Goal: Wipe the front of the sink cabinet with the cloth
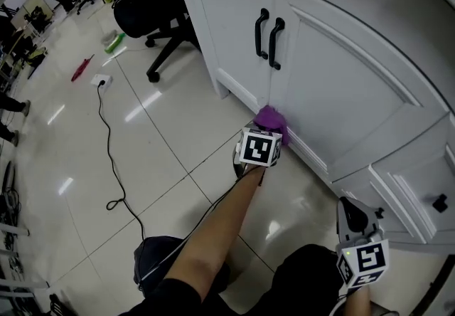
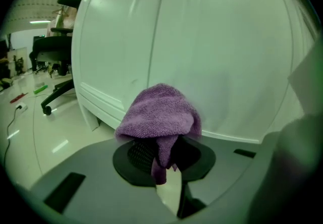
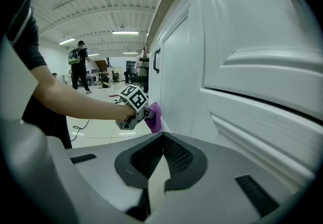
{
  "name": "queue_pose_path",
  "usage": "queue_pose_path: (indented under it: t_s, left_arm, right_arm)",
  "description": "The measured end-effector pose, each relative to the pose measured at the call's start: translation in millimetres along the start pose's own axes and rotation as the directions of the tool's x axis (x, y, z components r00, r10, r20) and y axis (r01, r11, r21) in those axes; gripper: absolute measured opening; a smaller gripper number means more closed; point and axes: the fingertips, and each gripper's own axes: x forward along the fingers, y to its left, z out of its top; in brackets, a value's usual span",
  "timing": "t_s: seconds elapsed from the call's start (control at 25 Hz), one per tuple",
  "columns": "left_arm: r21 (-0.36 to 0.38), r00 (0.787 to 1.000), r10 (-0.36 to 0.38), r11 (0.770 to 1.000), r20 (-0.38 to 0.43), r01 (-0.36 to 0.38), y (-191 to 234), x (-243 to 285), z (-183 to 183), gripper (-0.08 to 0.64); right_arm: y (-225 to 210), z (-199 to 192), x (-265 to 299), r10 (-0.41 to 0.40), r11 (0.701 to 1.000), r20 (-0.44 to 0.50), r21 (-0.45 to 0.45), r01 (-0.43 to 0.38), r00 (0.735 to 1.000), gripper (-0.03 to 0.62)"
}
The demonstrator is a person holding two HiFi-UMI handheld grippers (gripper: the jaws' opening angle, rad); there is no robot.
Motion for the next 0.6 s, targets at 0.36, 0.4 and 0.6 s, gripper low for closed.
queue_pose_path:
  t_s: [0.36, 0.4, 0.6]
  left_arm:
    - [0.039, 0.998, -0.061, 0.997, -0.020, 0.062, -31.9, 7.2, -21.0, 0.069]
    - [0.058, 0.997, -0.077, 0.995, -0.031, 0.079, -42.5, 8.6, -26.9, 0.069]
    - [0.128, 0.982, -0.165, 0.976, -0.095, 0.176, -102.5, 5.1, -55.2, 0.069]
  right_arm:
    - [-10.8, -3.3, -3.0, -0.024, 1.000, -0.005, 0.010, 0.024, 1.000, 0.000]
    - [-10.5, -4.2, -4.5, -0.021, 1.000, -0.004, 0.010, 0.021, 1.000, 0.000]
    - [-10.7, -6.2, -15.5, -0.009, 1.000, 0.010, 0.012, 0.008, 1.000, 0.000]
